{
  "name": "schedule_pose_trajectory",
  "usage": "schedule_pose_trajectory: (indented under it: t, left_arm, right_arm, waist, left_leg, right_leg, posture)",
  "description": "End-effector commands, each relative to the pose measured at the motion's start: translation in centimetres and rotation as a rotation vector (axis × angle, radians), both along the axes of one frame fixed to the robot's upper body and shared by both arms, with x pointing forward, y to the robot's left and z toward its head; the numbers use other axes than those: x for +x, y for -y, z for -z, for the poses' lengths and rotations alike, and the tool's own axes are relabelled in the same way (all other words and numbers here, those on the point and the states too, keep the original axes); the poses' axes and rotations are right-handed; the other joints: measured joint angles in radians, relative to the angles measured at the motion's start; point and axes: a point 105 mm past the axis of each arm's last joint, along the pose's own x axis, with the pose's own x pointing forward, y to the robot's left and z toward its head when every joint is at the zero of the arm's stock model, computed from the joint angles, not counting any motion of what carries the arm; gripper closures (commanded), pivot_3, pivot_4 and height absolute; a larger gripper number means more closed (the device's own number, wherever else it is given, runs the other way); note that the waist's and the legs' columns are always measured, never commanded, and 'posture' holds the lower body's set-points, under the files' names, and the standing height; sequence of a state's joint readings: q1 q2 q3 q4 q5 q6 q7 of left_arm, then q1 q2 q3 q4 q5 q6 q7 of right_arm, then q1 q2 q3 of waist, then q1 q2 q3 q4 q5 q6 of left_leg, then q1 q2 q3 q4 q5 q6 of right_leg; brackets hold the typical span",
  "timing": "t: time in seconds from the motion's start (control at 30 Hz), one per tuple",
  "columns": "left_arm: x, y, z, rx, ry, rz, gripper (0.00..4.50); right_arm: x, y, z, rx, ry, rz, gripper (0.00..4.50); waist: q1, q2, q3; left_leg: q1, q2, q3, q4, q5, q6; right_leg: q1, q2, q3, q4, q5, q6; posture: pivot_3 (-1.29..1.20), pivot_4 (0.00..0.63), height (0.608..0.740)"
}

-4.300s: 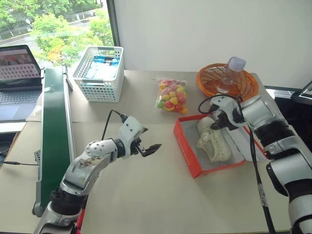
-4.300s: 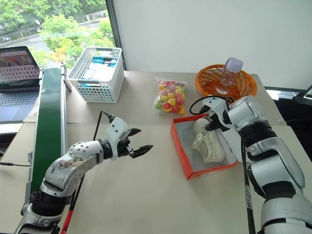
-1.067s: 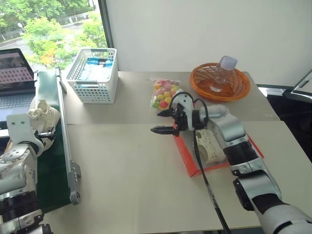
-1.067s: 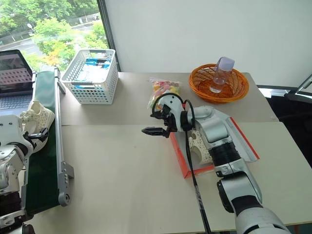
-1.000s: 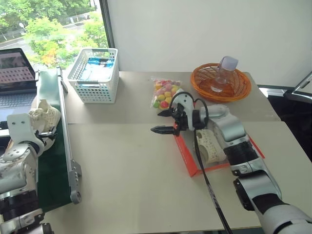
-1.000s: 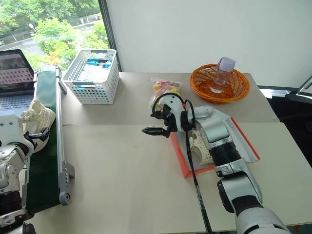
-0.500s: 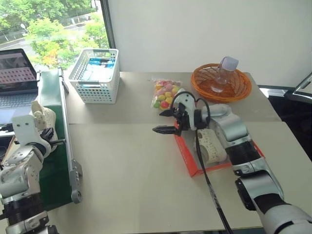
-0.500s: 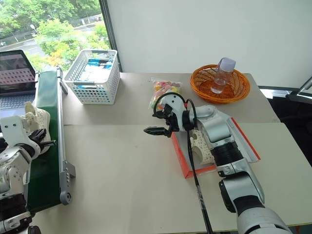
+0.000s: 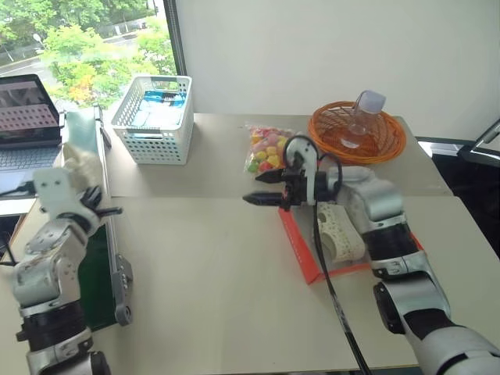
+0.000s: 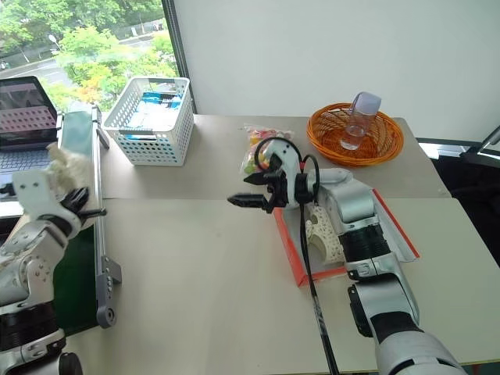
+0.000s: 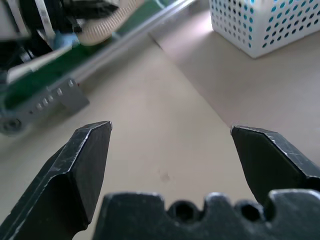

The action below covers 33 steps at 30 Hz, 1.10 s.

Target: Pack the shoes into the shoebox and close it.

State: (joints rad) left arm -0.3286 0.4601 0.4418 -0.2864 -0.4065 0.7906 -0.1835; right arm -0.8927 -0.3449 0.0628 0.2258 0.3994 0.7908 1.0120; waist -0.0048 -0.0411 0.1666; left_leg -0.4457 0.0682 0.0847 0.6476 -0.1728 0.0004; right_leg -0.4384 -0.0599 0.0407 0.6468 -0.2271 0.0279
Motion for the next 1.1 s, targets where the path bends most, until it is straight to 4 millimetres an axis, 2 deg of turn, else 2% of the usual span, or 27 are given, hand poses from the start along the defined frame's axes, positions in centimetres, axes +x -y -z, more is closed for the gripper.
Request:
schedule_pose_trajectory:
  t: [0.03,0.23,0.33,0.67,0.83,0.97,1.1]
  left_arm:
    - [-0.1,7.5,-3.8,-0.003,0.12,0.259,4.45]
    - [-0.4,13.6,-5.9,-0.047,0.166,0.49,4.45]
    - [-0.4,15.8,-6.3,-0.029,0.167,0.567,4.45]
    - [-0.3,20.1,-6.8,-0.089,0.177,0.709,4.45]
    - [-1.0,23.4,-5.5,-0.108,0.144,0.802,4.45]
    - [-1.2,24.5,-5.4,-0.126,0.139,0.827,4.45]
    - [-1.2,24.7,-5.4,-0.126,0.138,0.835,4.45]
  right_arm:
    - [0.3,1.2,-3.3,0.152,-0.062,0.057,0.0]
    - [1.1,2.6,-4.2,0.265,-0.211,0.156,0.0]
    - [1.7,3.4,-4.7,0.35,-0.319,0.212,0.0]
    - [1.9,5.1,-5.4,0.43,-0.384,0.317,0.0]
    - [1.9,5.2,-4.8,0.408,-0.381,0.346,0.0]
    - [1.9,5.2,-4.8,0.408,-0.38,0.354,0.0]
    - [2.1,5.2,-4.7,0.403,-0.378,0.362,0.0]
  waist:
    - [0.001,0.0,0.0]
    - [-0.014,0.0,0.0]
    - [-0.016,0.0,0.0]
    - [-0.01,0.0,0.0]
    - [-0.01,0.0,0.0]
    - [-0.013,0.0,0.0]
    - [-0.016,0.0,0.0]
  left_leg:
    - [0.0,0.0,0.0,0.0,0.0,0.0]
    - [0.001,0.0,0.0,0.0,0.0,0.001]
    - [0.001,0.0,-0.001,0.0,0.0,0.001]
    - [0.0,-0.001,-0.001,0.0,0.001,0.001]
    - [0.0,-0.001,-0.001,0.0,0.001,0.001]
    - [0.0,-0.001,-0.002,0.0,0.001,0.002]
    - [0.0,-0.001,-0.002,0.0,0.001,0.002]
  right_leg:
    - [0.0,0.0,0.0,0.0,0.0,0.0]
    - [0.0,0.001,0.001,0.0,0.0,0.0]
    - [0.0,0.002,0.001,0.0,0.0,0.0]
    - [0.0,0.002,0.001,0.0,0.0,0.001]
    - [0.0,0.002,0.001,0.0,0.0,0.001]
    - [0.0,0.002,0.001,0.0,0.0,0.001]
    - [0.0,0.002,0.002,0.0,0.0,0.001]
  posture:
    - [0.0,0.15,0.74]
    - [0.0,0.15,0.74]
    - [0.0,0.15,0.74]
    - [0.0,0.15,0.74]
    - [0.0,0.15,0.74]
    - [0.0,0.15,0.74]
    - [0.0,0.15,0.74]
